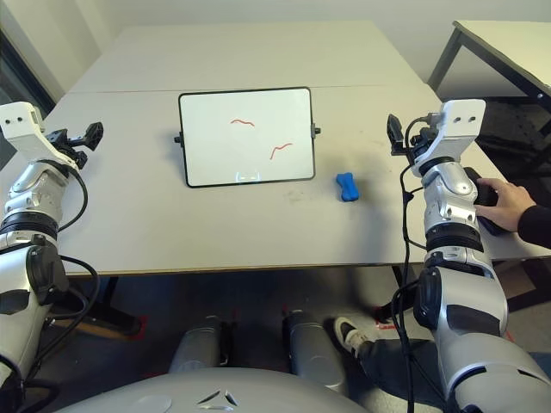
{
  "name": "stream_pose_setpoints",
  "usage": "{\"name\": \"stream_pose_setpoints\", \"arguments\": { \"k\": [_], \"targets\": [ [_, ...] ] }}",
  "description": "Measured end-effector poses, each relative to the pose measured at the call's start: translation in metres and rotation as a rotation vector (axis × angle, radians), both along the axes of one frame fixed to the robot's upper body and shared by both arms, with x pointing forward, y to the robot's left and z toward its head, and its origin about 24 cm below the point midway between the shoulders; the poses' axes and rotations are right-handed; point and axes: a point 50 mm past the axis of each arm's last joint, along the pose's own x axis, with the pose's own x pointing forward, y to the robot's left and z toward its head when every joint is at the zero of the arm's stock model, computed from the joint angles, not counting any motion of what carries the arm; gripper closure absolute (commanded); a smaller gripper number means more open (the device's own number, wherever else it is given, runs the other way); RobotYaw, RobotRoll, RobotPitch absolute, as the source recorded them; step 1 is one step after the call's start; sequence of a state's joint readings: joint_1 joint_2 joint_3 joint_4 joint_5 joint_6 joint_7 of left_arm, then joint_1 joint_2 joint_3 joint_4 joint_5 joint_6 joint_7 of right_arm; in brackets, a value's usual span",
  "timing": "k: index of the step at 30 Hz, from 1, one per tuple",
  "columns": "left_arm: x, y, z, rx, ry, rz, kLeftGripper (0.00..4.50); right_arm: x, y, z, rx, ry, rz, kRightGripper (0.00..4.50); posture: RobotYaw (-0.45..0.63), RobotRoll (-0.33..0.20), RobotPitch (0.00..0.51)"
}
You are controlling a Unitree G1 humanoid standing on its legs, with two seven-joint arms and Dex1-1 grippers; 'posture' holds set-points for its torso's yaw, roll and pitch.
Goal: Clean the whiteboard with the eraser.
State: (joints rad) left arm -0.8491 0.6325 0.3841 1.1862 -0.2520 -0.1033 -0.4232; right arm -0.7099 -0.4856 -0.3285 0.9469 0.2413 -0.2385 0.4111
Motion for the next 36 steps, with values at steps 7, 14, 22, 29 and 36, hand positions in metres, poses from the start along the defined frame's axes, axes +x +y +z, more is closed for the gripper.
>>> {"name": "stream_pose_setpoints", "arguments": {
  "k": [7,14,22,29,36],
  "targets": [
    [0.0,0.0,0.001,0.002,-0.003,-0.003,0.0,0.0,0.0,0.0,0.0,0.0,0.0,0.02,-0.12,0.0,0.013],
    [0.002,-0.003,0.007,0.018,-0.027,-0.04,0.0,0.0,0.0,0.0,0.0,0.0,-0.001,0.02,-0.12,0.0,0.02],
    [0.001,-0.023,0.027,0.117,-0.117,-0.289,0.0,0.003,0.005,0.007,0.01,0.006,0.037,0.02,-0.1,0.0,0.041],
    [-0.022,-0.06,0.024,0.158,-0.107,-0.65,0.0,0.007,0.018,0.014,0.006,0.035,0.103,0.02,-0.09,0.0,0.036],
    [-0.038,-0.089,0.017,0.158,-0.038,-0.905,0.0,0.011,0.033,0.015,-0.031,0.131,0.157,0.02,-0.1,0.0,0.042]
  ]
}}
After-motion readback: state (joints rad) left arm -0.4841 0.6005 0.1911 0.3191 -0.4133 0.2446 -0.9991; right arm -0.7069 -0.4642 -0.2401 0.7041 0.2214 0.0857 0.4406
